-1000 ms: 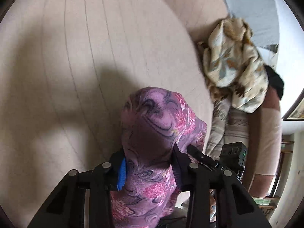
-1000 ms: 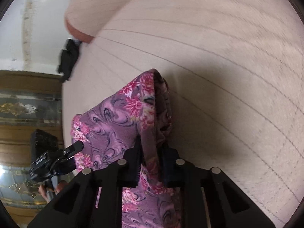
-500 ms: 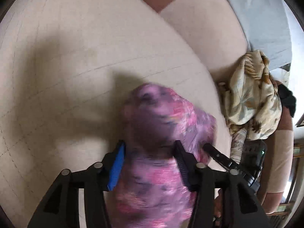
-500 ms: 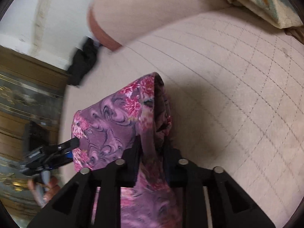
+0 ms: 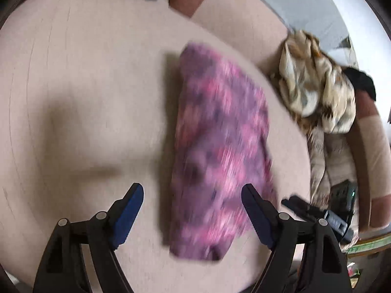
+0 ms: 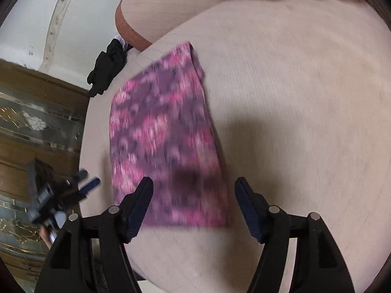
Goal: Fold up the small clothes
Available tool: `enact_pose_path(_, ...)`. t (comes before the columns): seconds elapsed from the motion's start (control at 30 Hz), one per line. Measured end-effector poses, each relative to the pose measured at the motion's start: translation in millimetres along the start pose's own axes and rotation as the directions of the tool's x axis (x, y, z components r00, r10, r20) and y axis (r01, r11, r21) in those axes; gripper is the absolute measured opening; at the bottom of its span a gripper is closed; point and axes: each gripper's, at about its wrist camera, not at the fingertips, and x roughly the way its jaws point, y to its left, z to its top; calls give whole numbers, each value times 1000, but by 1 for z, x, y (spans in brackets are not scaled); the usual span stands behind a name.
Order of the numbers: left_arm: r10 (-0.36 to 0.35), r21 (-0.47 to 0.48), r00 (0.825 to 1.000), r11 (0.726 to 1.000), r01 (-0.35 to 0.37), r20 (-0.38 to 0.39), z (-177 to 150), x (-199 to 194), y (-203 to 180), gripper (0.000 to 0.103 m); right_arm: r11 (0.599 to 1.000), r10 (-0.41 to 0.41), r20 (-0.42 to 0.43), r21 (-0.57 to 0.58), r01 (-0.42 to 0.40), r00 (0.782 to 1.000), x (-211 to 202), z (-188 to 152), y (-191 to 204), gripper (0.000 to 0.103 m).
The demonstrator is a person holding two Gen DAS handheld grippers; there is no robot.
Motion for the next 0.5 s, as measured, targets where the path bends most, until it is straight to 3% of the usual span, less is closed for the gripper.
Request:
enact_pose_path(0.1,-32,-47,999,998,30,-42,-13,19,7,86,997,-76,13,-16,76,997,16,-9,-4,66)
enact_pose_path(0.23,-61,-60,996,997,57,-67,-17,37,10,86,997,30,-17,67,-29,999,35,1,-26,62)
enact_pose_path(0.3,-36,-36,998,999,35,-47,-23,39,6,81,998,20,-44,55,-18,999,43,-2,-28,50)
enact_pose_path(0.37,-35,-19,998,999,34,-54,-29,41,2,57,999,4,-52,35,-2,999,42,-4,-26,28)
enact_pose_path(0.4,-47,-26,996,999,45,-79,-30,45,1,42,998,40,-68,51,-37,997,44,-4,-27,8)
enact_pose_path(0.43,-30,-32,997,999,28,-72,-29,46,0,34,995,71,-78,69,-65,994,45,-6,-28,7)
enact_pose_path(0.5,-37,-49,997,998,33,-73,-26,41,4,16,998,42,-90,50,-38,995,49,-6,-25,7)
